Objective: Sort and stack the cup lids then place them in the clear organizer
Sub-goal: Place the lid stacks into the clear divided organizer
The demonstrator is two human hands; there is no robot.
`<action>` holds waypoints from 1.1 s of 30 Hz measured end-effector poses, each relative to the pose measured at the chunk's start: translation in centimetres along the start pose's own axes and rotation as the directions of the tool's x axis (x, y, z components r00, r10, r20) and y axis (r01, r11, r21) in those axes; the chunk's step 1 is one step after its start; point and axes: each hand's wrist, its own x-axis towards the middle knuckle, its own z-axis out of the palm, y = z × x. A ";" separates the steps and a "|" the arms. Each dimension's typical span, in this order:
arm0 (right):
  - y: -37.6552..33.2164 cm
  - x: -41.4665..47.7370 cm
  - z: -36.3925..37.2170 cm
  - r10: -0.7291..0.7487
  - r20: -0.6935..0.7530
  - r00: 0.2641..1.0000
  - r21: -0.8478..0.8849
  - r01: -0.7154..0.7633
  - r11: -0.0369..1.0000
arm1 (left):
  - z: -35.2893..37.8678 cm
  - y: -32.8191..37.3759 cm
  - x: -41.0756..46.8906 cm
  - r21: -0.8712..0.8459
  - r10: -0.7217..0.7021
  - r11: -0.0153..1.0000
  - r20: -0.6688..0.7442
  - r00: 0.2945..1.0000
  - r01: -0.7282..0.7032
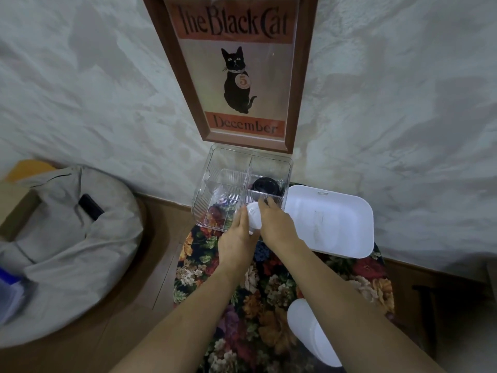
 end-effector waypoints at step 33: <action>-2.3 -0.3 3.8 0.359 -0.048 0.932 0.771 -0.194 0.606 | -3.4 -4.0 0.3 0.246 0.291 0.909 0.206 0.934 -0.337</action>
